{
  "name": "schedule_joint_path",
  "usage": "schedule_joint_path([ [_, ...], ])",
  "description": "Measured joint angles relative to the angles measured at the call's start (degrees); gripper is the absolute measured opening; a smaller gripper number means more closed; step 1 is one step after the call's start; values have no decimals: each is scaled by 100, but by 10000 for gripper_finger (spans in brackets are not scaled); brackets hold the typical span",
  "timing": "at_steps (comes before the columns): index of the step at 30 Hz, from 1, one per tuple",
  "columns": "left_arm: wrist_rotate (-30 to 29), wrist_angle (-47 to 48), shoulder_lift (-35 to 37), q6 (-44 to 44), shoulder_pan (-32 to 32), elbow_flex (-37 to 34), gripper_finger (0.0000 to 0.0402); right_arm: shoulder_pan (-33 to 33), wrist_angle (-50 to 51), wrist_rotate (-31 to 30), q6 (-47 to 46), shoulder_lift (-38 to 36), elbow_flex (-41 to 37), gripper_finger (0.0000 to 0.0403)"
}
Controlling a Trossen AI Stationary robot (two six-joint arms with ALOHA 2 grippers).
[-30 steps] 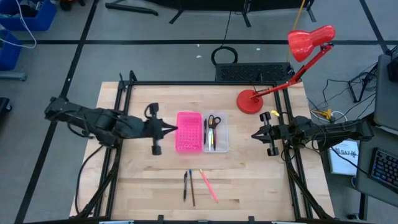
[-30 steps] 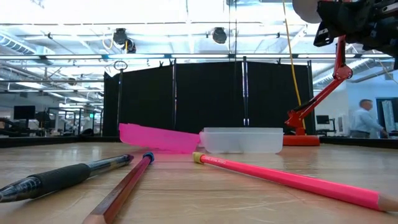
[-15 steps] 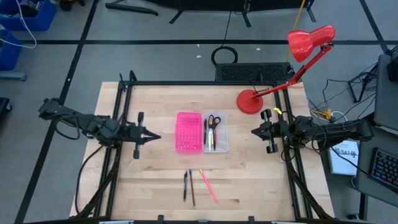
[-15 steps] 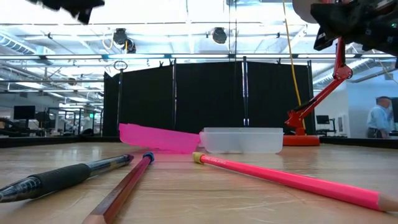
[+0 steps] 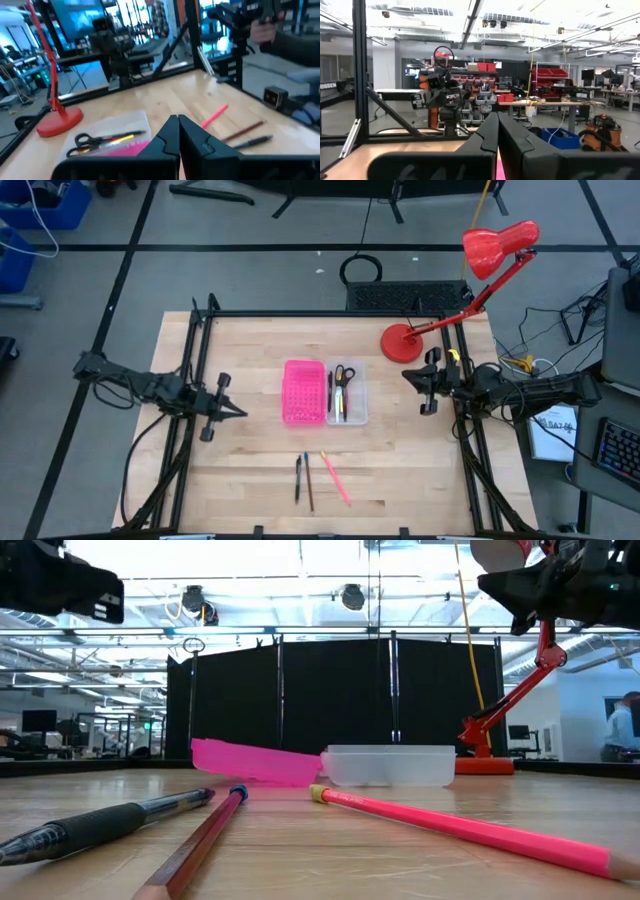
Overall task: Pick & place school supplies into a supply box
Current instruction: Put the pink pencil into the supply box
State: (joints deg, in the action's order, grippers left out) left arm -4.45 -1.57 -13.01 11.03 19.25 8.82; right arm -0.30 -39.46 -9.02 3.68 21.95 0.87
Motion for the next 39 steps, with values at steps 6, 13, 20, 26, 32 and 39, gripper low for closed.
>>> schedule_joint_path([
  [6, 84, 1, 424, 336, 94, -294, 3, 0, -1, -55, -44, -3, 2, 0],
  [13, 47, -1086, 507, 1049, 124, -697, 3, 2, -59, -95, -471, -1, 0, 0],
  [20, -1227, -942, 500, 1072, 124, -796, 19, 241, -83, -923, -816, 374, 124, 0],
  [26, -1153, -1365, 502, 595, 124, -793, 29, 1001, 877, -1454, -850, 1664, 1538, 0],
  [32, -1209, -1288, 478, 685, 124, -795, 12, 1669, 4014, -2608, -1885, 3819, 4194, 0],
  [39, -1214, -1196, 478, 583, 124, -793, 11, 1765, 6894, -2384, -3605, 6521, 7274, 0],
])
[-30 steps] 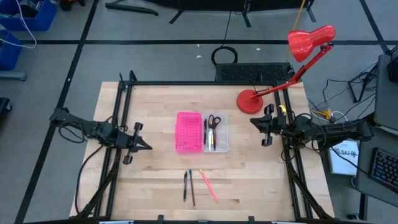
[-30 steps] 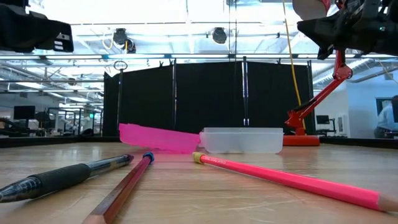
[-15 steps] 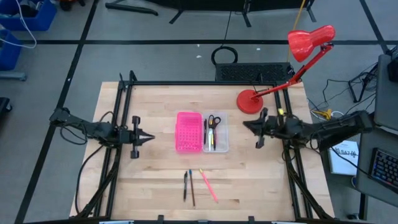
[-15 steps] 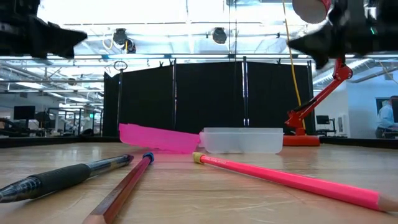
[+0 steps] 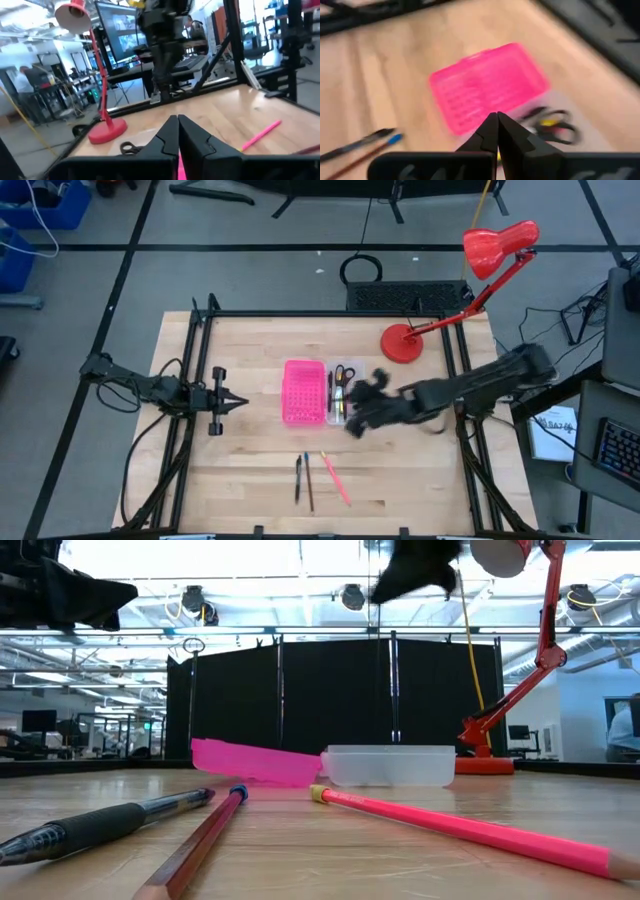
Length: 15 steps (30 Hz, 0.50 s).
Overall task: Pick & place school supplies into a supply box
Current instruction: Put the pink pencil into the supply box
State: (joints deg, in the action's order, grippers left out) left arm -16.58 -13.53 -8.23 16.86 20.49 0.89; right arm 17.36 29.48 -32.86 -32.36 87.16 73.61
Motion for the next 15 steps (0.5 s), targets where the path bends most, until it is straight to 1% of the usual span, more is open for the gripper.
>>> schedule_joint_path([
  [3, 1, -126, -2, -675, 0, 0, 28, 110, 383, 310, -108, 1121, 1203, 0],
  [5, 1, -237, 2, -872, 0, 4, 35, 174, 774, 528, -316, 1808, 2013, 0],
  [6, 1, -217, 0, -857, 0, 4, 38, 199, 1016, 610, -466, 2117, 2418, 0],
  [10, 0, 27, -1, -443, 0, 4, 41, 228, 2025, 620, -1205, 3172, 3960, 0],
  [12, 1, 103, -1, -388, 0, 4, 41, 192, 2610, 775, -1607, 3552, 4474, 0],
  [15, 2, 150, -2, -512, 0, 4, 42, 63, 3010, 1275, -2044, 3896, 4664, 0],
])
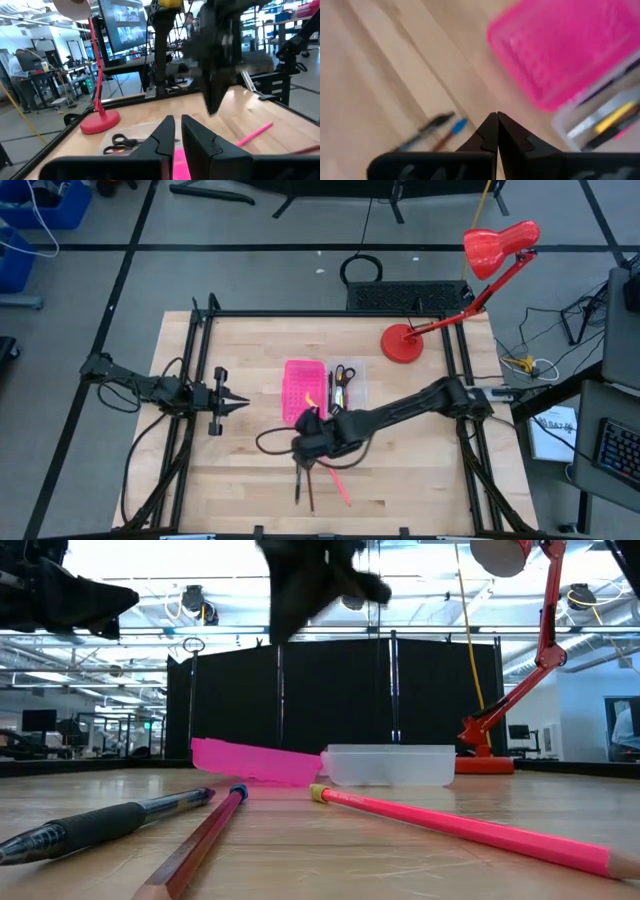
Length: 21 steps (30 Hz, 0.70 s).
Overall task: Pick & place school supplies into a supply box
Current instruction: Put the pink pencil into the supply box
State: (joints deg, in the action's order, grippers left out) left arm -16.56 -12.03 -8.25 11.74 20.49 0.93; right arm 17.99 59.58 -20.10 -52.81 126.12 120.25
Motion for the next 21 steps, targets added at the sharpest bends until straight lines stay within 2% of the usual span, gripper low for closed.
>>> schedule_joint_path([
  [4, -1, 38, 1, -52, 0, 0, 42, -141, -69, 808, -59, 198, -9, 0],
  [8, 2, 37, 2, -163, 0, 0, 42, -200, -103, 945, -123, 361, -9, 17],
  [15, 5, 87, 0, -157, 0, 0, 42, -172, -66, 1438, -494, 472, -13, 103],
  [21, 7, 89, 0, -155, 0, 0, 42, -51, 174, 1428, -735, 477, -15, 169],
])
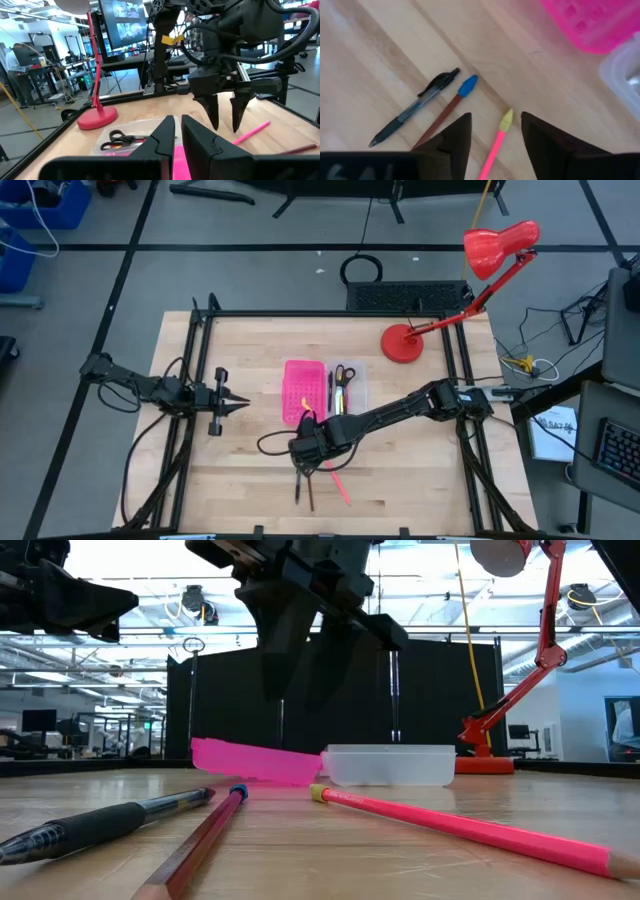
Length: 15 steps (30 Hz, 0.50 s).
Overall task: Pick & place school supplies into a supply box
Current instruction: Put the pink pencil into the supply box
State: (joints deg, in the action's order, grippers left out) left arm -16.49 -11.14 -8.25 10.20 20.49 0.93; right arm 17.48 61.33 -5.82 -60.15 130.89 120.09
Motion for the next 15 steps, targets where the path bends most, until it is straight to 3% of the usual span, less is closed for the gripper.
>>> schedule_joint_path([
  [7, 4, 4, 0, 134, 0, 0, 42, 2, -128, -123, 15, -2, -344, 180],
  [15, 4, -13, 0, 151, 0, 0, 42, 23, -754, 144, -129, 0, -1092, 174],
])
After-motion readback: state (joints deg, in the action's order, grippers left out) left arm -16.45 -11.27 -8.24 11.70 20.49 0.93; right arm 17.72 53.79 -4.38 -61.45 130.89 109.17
